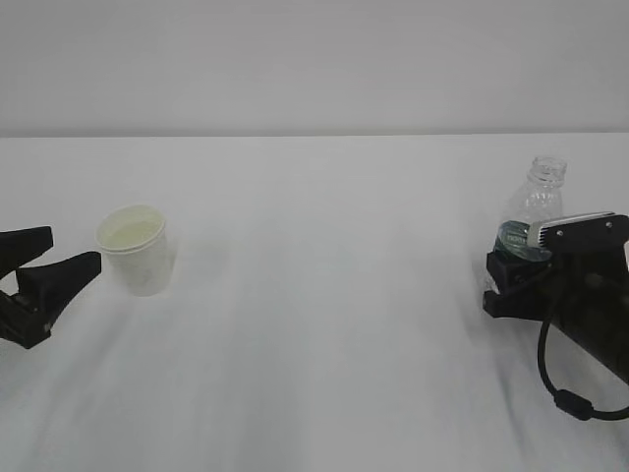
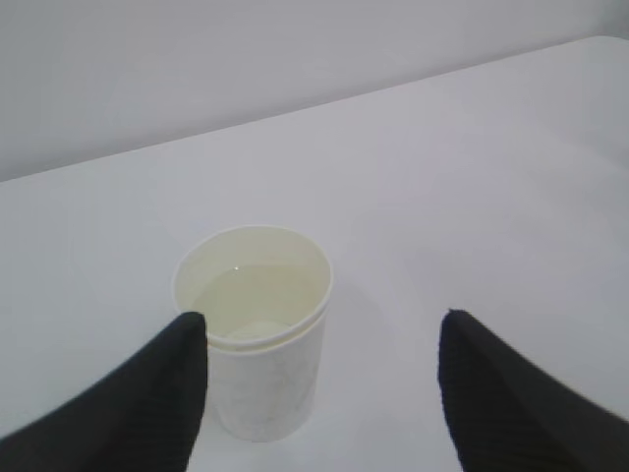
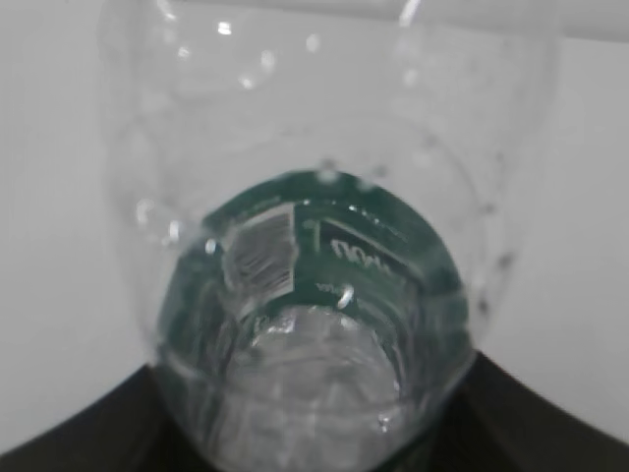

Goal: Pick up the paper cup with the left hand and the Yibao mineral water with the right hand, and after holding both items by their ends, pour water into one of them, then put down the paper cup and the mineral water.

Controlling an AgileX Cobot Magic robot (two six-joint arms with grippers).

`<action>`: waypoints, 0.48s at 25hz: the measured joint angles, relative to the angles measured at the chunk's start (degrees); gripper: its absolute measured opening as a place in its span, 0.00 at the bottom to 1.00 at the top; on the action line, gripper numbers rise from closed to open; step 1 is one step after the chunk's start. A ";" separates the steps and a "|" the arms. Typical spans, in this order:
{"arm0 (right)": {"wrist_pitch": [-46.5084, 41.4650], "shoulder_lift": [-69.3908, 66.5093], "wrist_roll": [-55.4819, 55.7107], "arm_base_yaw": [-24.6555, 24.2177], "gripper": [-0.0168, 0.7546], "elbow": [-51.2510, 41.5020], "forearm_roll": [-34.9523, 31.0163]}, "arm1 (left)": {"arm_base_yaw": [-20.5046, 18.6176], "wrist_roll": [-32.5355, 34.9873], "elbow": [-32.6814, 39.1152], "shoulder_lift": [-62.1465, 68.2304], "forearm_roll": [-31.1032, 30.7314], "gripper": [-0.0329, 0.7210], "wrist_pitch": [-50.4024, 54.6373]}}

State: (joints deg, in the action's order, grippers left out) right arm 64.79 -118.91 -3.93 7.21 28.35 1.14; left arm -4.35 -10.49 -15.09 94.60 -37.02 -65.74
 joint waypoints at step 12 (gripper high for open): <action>0.00 -1.08 -0.12 0.00 0.55 2.86 0.00 | 0.00 0.00 0.00 0.00 -0.73 0.73 0.00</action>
State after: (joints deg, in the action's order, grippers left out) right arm 64.79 -119.99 -4.05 7.21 31.21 1.14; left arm -4.35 -10.49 -15.09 94.60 -37.75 -65.74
